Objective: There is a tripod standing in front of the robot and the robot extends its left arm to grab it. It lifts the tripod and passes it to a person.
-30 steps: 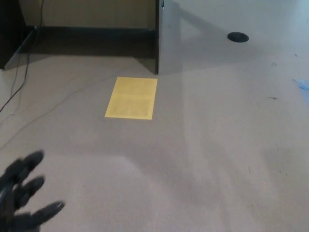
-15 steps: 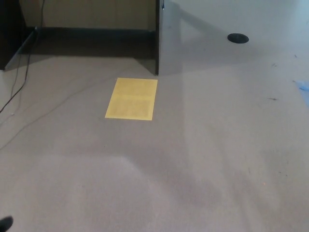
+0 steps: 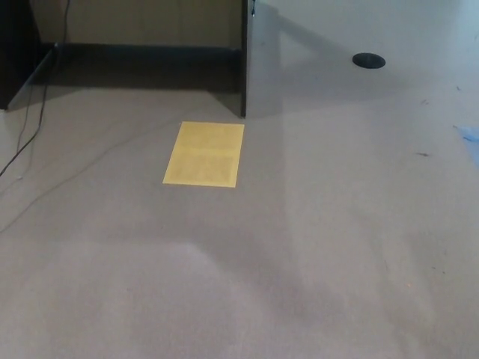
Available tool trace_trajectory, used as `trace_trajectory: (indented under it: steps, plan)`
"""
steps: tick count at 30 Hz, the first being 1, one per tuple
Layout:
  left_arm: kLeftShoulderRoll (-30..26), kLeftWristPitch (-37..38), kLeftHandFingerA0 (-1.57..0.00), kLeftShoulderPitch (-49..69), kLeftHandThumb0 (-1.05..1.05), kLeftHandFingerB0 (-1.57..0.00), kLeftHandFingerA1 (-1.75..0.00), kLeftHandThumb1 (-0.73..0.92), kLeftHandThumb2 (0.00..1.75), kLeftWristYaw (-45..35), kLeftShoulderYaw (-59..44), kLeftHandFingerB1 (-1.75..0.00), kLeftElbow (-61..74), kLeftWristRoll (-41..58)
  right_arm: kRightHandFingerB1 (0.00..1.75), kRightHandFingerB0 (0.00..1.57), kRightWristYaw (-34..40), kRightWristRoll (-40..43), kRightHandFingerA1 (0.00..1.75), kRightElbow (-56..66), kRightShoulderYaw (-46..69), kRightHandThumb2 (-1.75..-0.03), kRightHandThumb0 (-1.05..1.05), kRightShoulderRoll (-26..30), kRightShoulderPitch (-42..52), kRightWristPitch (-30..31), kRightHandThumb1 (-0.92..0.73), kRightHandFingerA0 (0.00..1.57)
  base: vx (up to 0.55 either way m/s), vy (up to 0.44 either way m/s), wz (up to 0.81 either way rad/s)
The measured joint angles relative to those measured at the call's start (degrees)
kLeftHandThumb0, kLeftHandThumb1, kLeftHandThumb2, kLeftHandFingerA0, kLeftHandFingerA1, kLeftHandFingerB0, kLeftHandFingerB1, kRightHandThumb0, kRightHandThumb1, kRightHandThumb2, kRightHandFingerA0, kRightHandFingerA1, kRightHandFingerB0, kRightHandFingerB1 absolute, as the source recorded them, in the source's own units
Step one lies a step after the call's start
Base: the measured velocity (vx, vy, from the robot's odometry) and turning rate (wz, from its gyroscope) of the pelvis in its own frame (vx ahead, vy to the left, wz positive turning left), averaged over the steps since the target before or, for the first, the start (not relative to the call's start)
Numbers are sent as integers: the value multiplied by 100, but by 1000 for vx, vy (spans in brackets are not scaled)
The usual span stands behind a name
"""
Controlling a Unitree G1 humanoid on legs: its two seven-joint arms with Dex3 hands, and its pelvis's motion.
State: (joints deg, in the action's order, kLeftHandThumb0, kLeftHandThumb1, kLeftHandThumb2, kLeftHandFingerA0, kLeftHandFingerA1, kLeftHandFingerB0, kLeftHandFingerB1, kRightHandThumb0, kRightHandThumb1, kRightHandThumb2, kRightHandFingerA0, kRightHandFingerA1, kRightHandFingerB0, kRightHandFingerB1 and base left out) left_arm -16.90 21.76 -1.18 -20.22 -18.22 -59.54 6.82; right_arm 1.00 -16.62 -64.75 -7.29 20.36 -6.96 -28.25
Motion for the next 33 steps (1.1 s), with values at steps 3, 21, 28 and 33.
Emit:
trace_trajectory:
  steps: [3, 21, 28, 33]
  plan:
    - [-75, 167, -1, 3, -28, 0, -49, 24, 82, 29, 71, -48, -183, -17, 40, 59, 26, -7, 44, 4, -25, -61, -43, 1, 94, -5, -64, 72, 0, 0, 0]
    - [-586, 184, -29, 249, -48, -29, -34, 50, 56, 396, 1342, -31, -331, -758, 51, 51, 76, -5, 56, 22, -32, -83, -47, 1, 472, 7, -56, 63, 0, 0, 0]
    - [-587, 184, -32, 282, -48, -30, -33, 52, 56, 449, 1362, -31, -330, -821, 38, 56, 74, 0, 41, 23, -33, -60, -42, 1, 491, 25, -68, 70, 0, 0, 0]
    - [-587, 184, -33, 314, -47, -32, -34, 53, 57, 460, 1370, -31, -344, -848, 38, 56, 75, -2, 42, 23, -52, -60, -42, 1, 506, 42, -67, 70, 0, 0, 0]
